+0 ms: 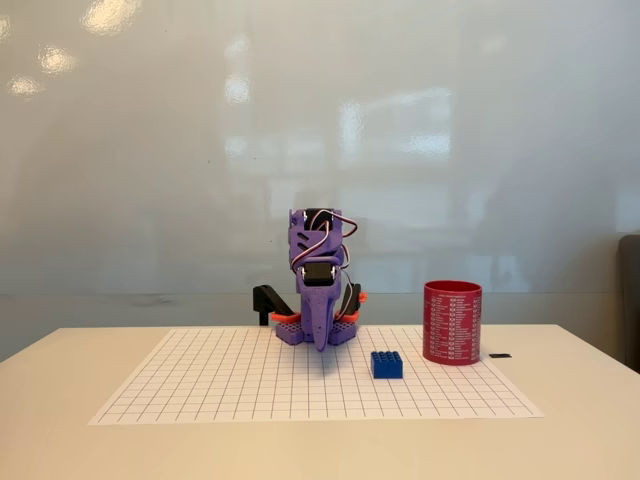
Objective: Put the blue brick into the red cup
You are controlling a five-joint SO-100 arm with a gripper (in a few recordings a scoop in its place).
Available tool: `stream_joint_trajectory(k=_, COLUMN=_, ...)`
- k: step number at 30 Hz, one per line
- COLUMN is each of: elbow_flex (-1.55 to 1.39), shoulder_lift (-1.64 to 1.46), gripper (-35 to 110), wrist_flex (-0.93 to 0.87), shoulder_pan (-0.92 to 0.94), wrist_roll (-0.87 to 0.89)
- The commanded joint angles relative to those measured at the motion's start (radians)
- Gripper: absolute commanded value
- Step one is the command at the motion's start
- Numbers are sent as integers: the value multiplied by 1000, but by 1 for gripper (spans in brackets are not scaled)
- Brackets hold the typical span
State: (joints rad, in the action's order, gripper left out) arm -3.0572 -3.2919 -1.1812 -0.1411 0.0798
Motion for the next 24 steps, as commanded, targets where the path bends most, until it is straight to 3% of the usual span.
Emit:
stream_joint_trajectory(k=1, elbow_flex=32, shoulder_lift=-9, gripper=0, wrist_flex=-17, shoulder_pan=-6, wrist_roll=9)
stream_joint_trajectory(k=10, elbow_flex=44, shoulder_lift=14, gripper=0, wrist_flex=-12, shoulder_pan=-31, wrist_roll=-11)
stream_joint_trajectory(k=18, elbow_flex=380, shoulder_lift=515, gripper=0, wrist_flex=63, shoulder_pan=-91, wrist_roll=-5)
stream_joint_trajectory(k=24, elbow_flex=632, shoulder_lift=896, gripper=-1, wrist_flex=9, shoulder_pan=-153, wrist_roll=-130)
